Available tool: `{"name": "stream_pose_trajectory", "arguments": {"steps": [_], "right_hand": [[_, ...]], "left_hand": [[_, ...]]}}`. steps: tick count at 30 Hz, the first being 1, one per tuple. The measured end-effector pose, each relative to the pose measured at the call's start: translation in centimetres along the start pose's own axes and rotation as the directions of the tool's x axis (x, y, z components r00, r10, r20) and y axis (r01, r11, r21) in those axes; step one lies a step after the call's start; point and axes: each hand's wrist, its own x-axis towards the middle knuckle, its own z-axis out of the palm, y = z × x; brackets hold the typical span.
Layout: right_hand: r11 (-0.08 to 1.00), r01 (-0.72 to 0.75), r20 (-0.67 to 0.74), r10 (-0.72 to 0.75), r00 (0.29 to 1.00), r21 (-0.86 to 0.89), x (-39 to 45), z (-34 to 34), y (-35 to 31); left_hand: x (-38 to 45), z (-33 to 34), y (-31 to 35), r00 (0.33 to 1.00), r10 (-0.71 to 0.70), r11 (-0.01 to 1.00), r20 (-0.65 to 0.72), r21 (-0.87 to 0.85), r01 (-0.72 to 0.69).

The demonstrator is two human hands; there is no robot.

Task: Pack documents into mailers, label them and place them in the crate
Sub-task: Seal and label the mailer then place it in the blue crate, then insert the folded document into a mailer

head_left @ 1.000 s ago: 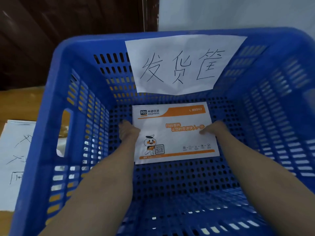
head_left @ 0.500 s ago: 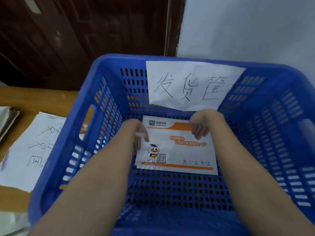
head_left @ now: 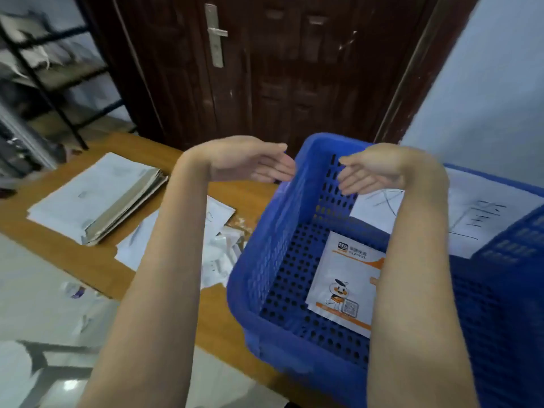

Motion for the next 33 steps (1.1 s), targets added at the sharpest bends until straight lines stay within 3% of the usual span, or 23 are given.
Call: {"name": "stream_pose_trajectory", "arguments": {"steps": [5, 8, 11, 16, 24, 33], "right_hand": [[0.949, 0.305, -0.18, -0.287, 0.941, 0.08, -0.6, 8.5, -7.8], [0.892, 0.419, -0.243, -0.374, 0.895, 0.171, 0.7, 15.1, -12.7], [0.853, 0.5, -0.31, -0.44, 0.843, 0.147, 2.6, 22.0, -16.4], [0.797, 0.584, -0.373, -0.501, 0.781, 0.154, 5.3, 30.8, -20.2], [0.761, 0.555, -0.42, -0.406, 0.812, 0.336, 14.4, 39.5, -23.8], [0.8, 0.375, -0.374, -0.205, 0.904, 0.469, 26.7, 44.4, -27.8]], "left_hand": [[-10.3, -7.1, -4.9, 0.924, 0.115, 0.981, -0.365, -0.107, -0.165], [-15.5, -11.0, -8.4, 0.815, 0.101, 0.968, -0.571, -0.132, -0.212], [-19.4, -14.6, -12.8, 0.691, 0.082, 0.974, -0.718, -0.09, -0.21], [-22.5, -19.9, -19.3, 0.613, 0.089, 0.972, -0.785, -0.067, -0.227], [-20.5, -29.2, -25.1, 0.521, 0.009, 0.984, -0.854, -0.085, -0.156], [-15.0, -41.3, -28.5, 0.544, -0.154, 0.987, -0.825, -0.154, 0.046]]}}
